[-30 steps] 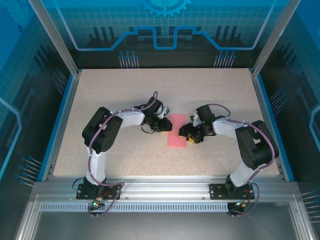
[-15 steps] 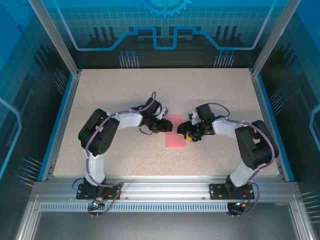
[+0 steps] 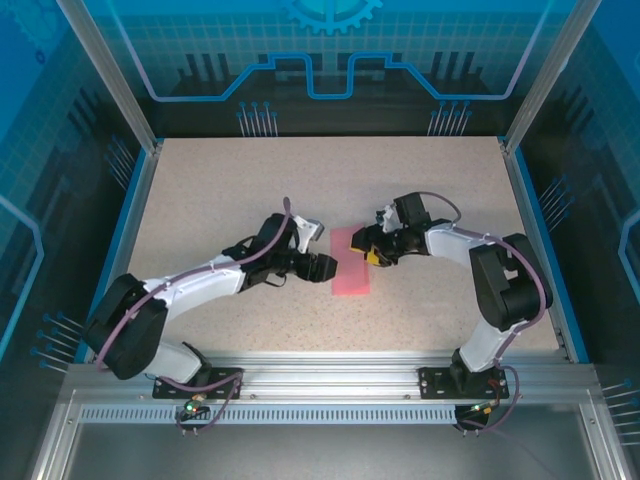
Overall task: Fold a paper plane with a square sheet of paper (fold left side to right side)
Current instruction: Fold the triangle a second time at the center of the table.
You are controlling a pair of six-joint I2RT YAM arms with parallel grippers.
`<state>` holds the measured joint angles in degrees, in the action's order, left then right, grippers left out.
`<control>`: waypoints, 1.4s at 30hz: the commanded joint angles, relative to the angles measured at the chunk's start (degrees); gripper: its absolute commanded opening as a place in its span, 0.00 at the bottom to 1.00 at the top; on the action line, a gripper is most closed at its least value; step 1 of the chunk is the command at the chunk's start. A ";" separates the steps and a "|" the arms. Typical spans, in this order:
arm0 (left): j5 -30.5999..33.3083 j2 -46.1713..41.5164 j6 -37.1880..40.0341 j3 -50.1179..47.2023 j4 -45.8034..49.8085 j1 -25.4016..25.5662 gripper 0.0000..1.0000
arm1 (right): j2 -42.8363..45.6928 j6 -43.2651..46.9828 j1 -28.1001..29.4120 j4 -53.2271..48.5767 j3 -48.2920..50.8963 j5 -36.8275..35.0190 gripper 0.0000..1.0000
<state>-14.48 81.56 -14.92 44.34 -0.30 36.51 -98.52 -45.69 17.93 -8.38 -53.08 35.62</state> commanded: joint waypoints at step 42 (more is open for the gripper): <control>35.83 25.91 10.63 28.18 23.46 23.61 0.49 | -4.01 -0.78 -0.87 -1.26 -4.55 1.12 0.57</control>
<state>19.90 107.28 -4.14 71.18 21.50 59.86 -101.62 -46.15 17.76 -9.37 -57.91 36.07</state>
